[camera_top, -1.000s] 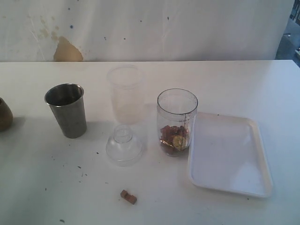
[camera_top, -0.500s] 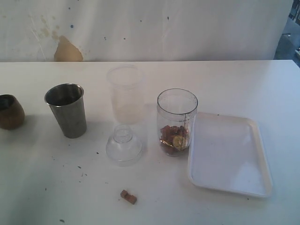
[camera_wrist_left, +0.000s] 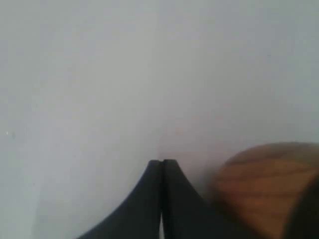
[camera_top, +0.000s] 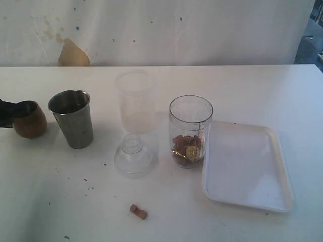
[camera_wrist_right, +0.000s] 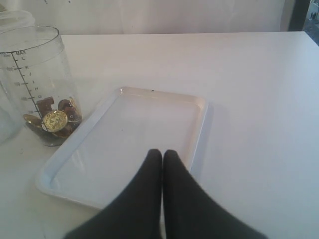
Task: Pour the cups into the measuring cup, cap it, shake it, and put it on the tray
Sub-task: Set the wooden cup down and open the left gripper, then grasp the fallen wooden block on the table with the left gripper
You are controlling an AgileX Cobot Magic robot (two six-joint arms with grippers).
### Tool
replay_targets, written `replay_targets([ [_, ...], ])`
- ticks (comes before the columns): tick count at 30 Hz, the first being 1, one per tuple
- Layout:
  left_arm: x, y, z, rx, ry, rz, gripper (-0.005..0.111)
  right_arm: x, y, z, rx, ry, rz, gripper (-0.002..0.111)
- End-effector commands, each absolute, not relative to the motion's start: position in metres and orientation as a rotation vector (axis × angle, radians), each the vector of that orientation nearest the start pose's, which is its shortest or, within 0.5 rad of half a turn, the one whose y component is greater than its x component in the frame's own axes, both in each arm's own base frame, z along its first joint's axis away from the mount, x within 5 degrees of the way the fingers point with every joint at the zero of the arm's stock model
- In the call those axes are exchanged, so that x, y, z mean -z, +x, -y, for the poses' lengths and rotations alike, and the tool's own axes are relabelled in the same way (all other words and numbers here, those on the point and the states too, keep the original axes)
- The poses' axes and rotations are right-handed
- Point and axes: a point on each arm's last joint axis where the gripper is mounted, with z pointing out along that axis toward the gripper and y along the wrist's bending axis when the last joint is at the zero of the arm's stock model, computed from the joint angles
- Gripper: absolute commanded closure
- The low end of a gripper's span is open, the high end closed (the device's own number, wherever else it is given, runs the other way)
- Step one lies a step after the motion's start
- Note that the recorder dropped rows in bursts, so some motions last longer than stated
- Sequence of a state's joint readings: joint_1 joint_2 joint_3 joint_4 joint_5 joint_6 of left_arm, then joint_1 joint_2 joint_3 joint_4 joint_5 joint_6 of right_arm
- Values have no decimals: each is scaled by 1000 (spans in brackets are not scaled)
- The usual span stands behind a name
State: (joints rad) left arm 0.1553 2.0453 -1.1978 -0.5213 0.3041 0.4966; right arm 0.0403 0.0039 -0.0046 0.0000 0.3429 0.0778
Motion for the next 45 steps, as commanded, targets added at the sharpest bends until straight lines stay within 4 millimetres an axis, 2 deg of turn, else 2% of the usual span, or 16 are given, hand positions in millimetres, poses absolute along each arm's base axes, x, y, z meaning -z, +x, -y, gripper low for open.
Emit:
replay_targets([
  [1, -139, 401, -56, 149, -170, -2558, 107, -182, 53, -2, -85, 40, -1826, 108],
  [4, -165, 396, -67, 142, -196, -2512, 107, -182, 53, -2, -85, 40, -1826, 108],
  [7, -206, 381, -78, 118, -169, -2467, 105, -182, 53, -2, -85, 40, -1826, 108],
  [12, -262, 344, -64, 158, -36, -2529, 65, -182, 53, -2, -85, 40, -1826, 108],
  [15, -283, 317, -52, 287, -112, -2620, 64, -182, 53, -2, -85, 40, -1826, 108],
  [18, -296, 297, -33, 383, -32, -2719, 64, -182, 53, -2, -85, 40, -1826, 108],
  [21, -307, 274, -1, 507, 112, -2774, 64, -182, 53, -2, -85, 40, -1826, 108],
  [23, -310, 251, 38, 540, 305, -2754, 64, -182, 53, -2, -85, 40, -1826, 108],
  [26, -296, 222, 88, 596, 532, -2713, 61, -182, 53, -2, -85, 40, -1826, 108],
  [27, -280, 209, 111, 653, 611, -2701, 53, -182, 53, -2, -85, 40, -1826, 108],
  [30, -251, 191, 145, 656, 736, -2615, 43, -182, 53, -2, -85, 40, -1826, 108],
  [32, -237, 172, 184, 572, 1212, -2347, 43, -182, 53, -2, -85, 40, -1826, 108],
  [34, -229, 170, 204, 422, 1481, -2085, 44, -182, 53, -2, -85, 40, -1826, 108],
  [36, -214, 176, 212, 302, 1658, -1939, 46, -182, 53, -2, -85, 40, -1826, 108],
  [38, -198, 179, 212, 256, 1827, -1908, 53, -182, 53, -2, -85, 40, -1826, 108],
  [45, -171, 191, 214, 167, 1996, -1813, 60, -182, 53, -2, -85, 40, -1826, 108],
])
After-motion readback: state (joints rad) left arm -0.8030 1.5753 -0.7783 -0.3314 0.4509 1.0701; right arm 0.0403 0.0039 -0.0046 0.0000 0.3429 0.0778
